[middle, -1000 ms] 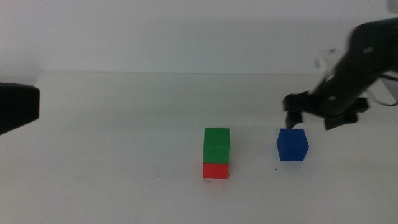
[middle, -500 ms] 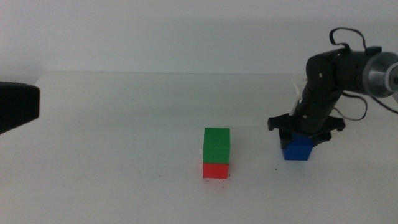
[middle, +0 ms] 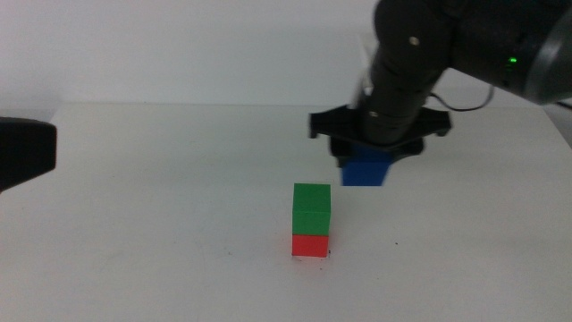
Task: Stack red cubes first, then green, then blue cubes in a specific spot.
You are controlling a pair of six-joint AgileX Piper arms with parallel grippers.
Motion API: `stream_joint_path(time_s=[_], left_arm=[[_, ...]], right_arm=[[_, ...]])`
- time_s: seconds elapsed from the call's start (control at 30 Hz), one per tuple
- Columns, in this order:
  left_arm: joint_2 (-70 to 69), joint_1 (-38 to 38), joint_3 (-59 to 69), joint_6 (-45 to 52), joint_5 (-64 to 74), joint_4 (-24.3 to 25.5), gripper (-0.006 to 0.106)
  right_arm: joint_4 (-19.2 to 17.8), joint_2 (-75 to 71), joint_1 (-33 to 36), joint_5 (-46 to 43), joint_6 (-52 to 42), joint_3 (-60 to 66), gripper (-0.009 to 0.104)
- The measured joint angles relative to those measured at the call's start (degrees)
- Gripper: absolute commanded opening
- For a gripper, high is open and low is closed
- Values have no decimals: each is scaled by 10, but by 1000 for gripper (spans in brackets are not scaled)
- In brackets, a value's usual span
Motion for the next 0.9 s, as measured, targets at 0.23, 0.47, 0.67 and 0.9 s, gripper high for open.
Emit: stream_joint_path(time_s=[0.23, 0.47, 0.67, 0.9], left_arm=[[0, 0, 0, 0, 0, 4, 94], [0, 0, 0, 0, 0, 4, 94], [0, 0, 0, 0, 0, 4, 94], [0, 0, 0, 0, 0, 4, 94]], right_arm=[[3, 35, 32, 6, 60, -30, 19], [3, 71, 45, 7, 81, -62, 19], [3, 102, 48, 6, 82, -72, 20], [3, 110, 56, -2, 82, -74, 20]])
